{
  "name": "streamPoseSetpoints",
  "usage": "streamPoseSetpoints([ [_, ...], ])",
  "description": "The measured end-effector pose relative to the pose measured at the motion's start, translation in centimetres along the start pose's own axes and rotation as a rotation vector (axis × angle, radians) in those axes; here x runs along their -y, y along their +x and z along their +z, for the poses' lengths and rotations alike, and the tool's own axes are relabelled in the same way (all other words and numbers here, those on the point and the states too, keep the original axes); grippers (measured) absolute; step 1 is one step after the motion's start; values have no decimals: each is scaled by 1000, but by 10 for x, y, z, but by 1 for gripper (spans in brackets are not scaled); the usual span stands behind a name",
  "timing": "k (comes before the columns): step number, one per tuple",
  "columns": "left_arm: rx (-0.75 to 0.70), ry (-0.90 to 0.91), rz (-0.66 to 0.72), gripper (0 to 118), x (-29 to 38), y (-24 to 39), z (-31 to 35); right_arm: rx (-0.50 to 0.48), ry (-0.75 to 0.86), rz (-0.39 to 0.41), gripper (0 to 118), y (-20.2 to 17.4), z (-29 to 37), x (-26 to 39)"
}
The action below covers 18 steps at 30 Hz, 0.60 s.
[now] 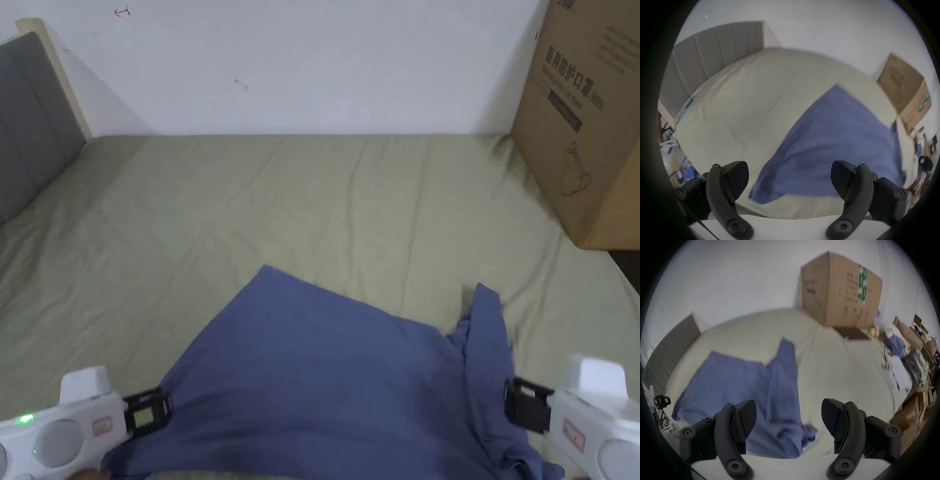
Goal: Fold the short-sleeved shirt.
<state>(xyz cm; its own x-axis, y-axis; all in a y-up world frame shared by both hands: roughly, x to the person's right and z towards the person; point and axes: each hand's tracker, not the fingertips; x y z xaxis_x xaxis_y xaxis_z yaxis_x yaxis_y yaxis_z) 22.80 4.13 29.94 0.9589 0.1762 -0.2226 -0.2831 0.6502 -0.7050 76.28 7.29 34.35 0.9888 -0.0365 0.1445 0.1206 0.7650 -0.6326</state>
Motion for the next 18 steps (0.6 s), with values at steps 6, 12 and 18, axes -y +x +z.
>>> streamPoseSetpoints([
  [6, 116, 341, -79, 107, -47, 57, 57, 30, 303, 48, 86, -32, 51, -53],
  [12, 170, 576, -180, 93, -63, 103, 87, 95, 473, 73, 68, -51, 81, -63],
  [18, 181, 650, -236, 0, -58, 123, 80, 114, 504, 89, 0, -58, 81, -60],
])
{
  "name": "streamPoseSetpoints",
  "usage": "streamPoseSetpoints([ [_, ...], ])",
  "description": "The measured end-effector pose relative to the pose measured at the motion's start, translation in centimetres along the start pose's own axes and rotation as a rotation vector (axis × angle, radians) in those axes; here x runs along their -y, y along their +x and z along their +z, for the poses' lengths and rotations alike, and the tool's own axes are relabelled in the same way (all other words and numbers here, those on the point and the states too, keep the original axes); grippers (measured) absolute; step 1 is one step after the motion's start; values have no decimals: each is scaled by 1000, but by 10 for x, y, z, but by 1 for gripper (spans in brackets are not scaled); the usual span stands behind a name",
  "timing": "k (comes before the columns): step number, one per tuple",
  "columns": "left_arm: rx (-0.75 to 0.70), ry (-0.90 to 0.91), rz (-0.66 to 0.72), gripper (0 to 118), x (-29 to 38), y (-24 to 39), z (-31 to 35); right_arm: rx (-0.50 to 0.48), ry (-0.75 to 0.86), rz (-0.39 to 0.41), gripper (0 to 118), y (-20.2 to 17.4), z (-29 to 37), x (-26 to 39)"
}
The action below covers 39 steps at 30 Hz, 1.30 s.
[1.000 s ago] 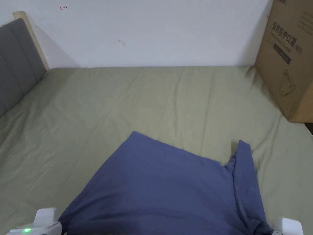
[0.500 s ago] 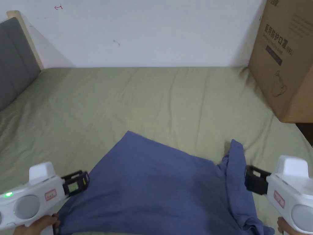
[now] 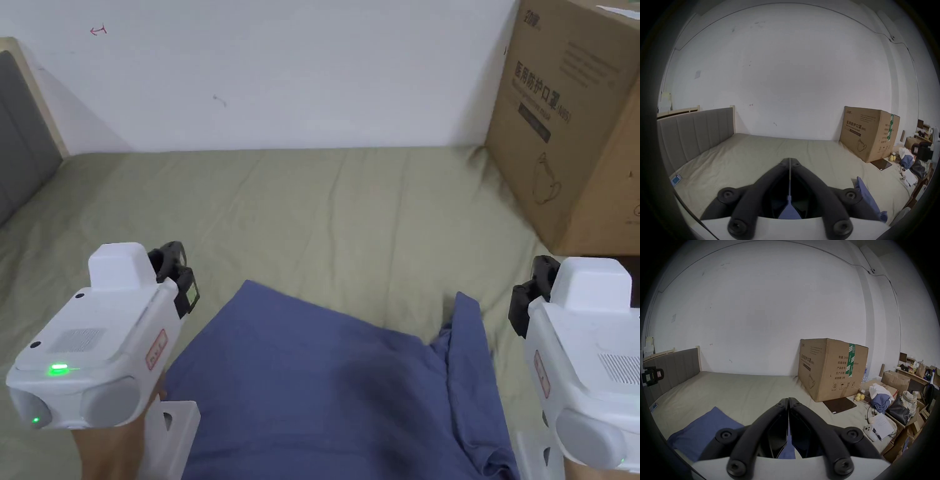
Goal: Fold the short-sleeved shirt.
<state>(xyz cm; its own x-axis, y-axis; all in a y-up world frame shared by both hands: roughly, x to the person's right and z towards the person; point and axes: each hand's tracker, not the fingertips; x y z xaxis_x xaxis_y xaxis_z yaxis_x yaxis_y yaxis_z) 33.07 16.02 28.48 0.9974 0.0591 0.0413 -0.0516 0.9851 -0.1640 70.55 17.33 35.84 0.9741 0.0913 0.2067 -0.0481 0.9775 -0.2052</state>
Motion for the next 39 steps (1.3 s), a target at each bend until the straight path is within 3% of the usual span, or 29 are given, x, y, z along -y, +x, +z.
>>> streamPoseSetpoints([
  [8, 91, -163, 12, 0, 12, 1, -56, -8, -9, 6, 0, 0, -23, 3],
  [20, 114, -587, -6, 1, 72, -11, -268, -6, -95, 15, 0, -1, -111, 22],
  [21, 98, -611, 19, 11, 81, -14, -287, -4, -106, 18, 0, -2, -119, 26],
  [23, 75, -684, 43, 64, 97, -18, -319, -1, -129, 15, 0, -1, -132, 33],
  [25, 45, -790, 38, 103, 115, -18, -345, -1, -146, 6, 0, 1, -144, 42],
  [26, 31, -798, 22, 105, 123, -18, -353, 3, -154, 7, 0, 2, -149, 47],
  [30, 29, -837, -91, 102, 148, -12, -378, 24, -205, 9, 0, 6, -163, 66],
  [33, 24, -876, -139, 67, 161, -1, -385, 45, -236, 7, 0, 11, -163, 78],
  [37, 29, -868, -134, 59, 165, 2, -383, 68, -293, -11, 0, 25, -158, 90],
  [39, 72, -832, -137, 22, 161, 6, -377, 75, -347, -39, 0, 34, -160, 95],
])
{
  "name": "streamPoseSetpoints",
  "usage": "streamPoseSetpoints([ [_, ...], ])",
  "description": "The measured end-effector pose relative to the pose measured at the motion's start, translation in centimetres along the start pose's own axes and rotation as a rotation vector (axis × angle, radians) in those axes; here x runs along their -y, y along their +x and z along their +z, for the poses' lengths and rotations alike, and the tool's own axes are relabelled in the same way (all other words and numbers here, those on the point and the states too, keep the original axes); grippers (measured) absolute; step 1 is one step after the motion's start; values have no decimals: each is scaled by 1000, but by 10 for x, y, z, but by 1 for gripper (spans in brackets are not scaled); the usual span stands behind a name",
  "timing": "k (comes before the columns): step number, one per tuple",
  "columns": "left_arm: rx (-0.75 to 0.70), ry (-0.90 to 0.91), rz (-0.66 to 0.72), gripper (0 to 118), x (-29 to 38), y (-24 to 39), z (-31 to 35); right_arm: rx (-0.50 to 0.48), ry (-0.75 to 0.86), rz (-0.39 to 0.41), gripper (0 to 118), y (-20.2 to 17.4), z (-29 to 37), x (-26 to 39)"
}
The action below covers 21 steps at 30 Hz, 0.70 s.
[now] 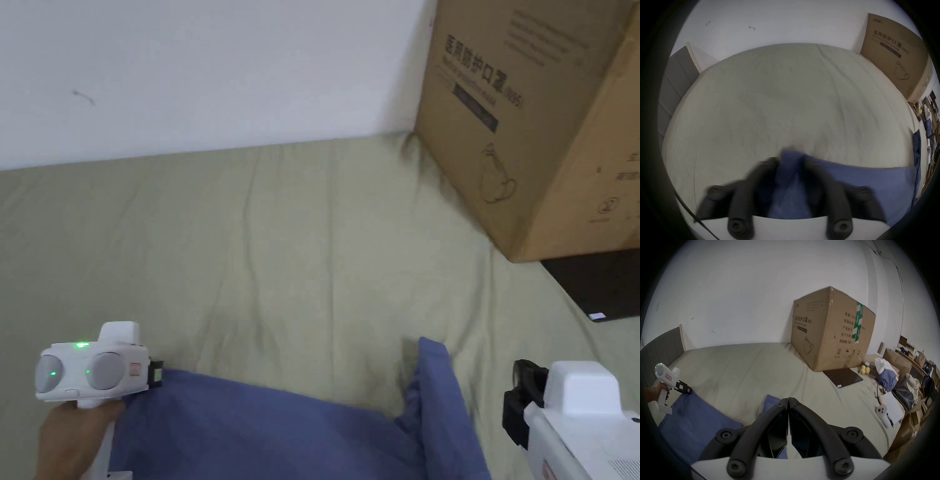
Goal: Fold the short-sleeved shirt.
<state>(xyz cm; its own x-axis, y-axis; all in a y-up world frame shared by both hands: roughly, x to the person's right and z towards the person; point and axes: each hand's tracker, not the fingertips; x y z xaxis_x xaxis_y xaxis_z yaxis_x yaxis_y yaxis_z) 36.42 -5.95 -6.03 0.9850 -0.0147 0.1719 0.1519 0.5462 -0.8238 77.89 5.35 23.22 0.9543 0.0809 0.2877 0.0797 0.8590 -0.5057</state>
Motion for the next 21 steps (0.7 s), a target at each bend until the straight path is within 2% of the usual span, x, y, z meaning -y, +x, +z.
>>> streamPoseSetpoints([
  [1, 2, -3, -13, 3, 3, 3, 3, -2, -36, -9, 0, 4, -4, 0],
  [3, -24, 38, -42, 2, 6, 7, 16, -20, -102, -39, 10, 12, -13, 4],
  [5, -21, 107, -37, 1, 10, 6, 36, -39, -193, -42, 59, 17, -27, 7],
  [7, -4, 151, -8, 1, 12, 2, 58, -65, -279, -64, 99, 20, -44, 15],
  [8, 3, 159, 2, 1, 13, -1, 68, -70, -300, -65, 101, 22, -50, 18],
  [11, 18, 188, 13, 1, 12, -5, 97, -67, -370, 13, 100, 15, -76, 34],
  [14, 27, 206, 22, 1, 15, -9, 116, -65, -453, 82, 92, 9, -97, 51],
  [15, 27, 210, 23, 1, 16, -11, 121, -92, -458, 50, 87, 5, -101, 56],
  [17, 23, 217, 25, 1, 18, -12, 128, -110, -497, 55, 70, -2, -108, 65],
  [18, 21, 216, 28, 1, 20, -12, 132, -160, -561, 18, 63, -8, -109, 70],
  [20, 18, 215, 31, 1, 24, -15, 135, -172, -582, 42, 42, -8, -121, 88],
  [21, 15, 214, 34, 1, 27, -17, 130, -170, -546, 9, 32, -9, -121, 89],
])
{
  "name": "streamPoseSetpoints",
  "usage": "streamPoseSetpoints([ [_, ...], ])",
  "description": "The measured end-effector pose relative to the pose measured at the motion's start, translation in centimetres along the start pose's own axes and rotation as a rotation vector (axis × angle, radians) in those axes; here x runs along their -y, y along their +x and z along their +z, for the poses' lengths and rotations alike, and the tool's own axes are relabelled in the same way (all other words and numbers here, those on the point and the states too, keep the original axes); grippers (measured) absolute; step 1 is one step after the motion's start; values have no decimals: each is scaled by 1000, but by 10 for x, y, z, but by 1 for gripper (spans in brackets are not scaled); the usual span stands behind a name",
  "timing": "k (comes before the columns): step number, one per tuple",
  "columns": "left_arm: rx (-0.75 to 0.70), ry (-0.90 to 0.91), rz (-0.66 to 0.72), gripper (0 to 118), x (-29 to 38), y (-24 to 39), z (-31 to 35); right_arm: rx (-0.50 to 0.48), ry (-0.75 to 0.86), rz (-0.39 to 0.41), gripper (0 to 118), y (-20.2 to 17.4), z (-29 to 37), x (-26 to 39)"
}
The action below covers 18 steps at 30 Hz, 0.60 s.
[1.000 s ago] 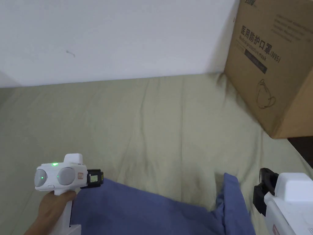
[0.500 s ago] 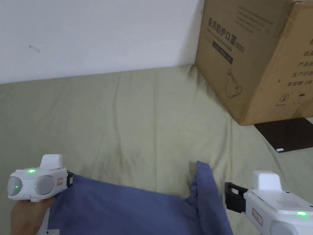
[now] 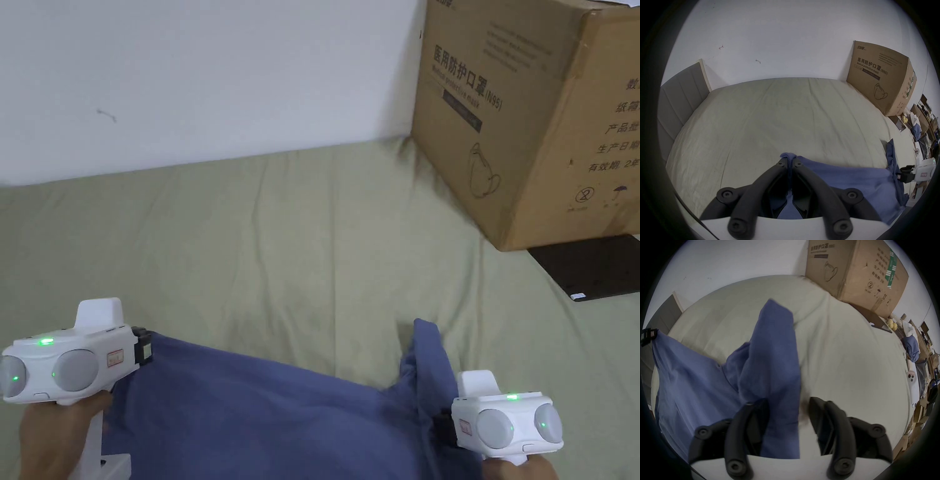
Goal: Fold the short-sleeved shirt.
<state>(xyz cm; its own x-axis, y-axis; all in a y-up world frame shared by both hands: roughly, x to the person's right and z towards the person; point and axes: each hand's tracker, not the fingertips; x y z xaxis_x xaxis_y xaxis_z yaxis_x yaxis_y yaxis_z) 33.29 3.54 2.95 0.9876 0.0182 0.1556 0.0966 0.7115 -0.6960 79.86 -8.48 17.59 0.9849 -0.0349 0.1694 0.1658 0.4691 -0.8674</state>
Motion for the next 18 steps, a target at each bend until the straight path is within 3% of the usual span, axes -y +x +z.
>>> streamPoseSetpoints([
  [1, -3, -2, 4, 1, 2, -2, 1, -17, 5, -12, 3, -1, 5, 0],
  [5, -22, 2, 11, 1, 12, -6, 18, -22, 63, -5, 2, 0, 23, 3],
  [9, -34, 28, 54, 1, 21, -18, 39, 1, 223, 13, 2, 2, 69, -2],
  [13, -42, 76, 98, 1, 20, -31, 77, -55, 345, 7, 2, 5, 115, -15],
  [18, -52, 193, 144, 1, 0, -45, 141, -105, 510, 105, 2, -14, 191, -45],
])
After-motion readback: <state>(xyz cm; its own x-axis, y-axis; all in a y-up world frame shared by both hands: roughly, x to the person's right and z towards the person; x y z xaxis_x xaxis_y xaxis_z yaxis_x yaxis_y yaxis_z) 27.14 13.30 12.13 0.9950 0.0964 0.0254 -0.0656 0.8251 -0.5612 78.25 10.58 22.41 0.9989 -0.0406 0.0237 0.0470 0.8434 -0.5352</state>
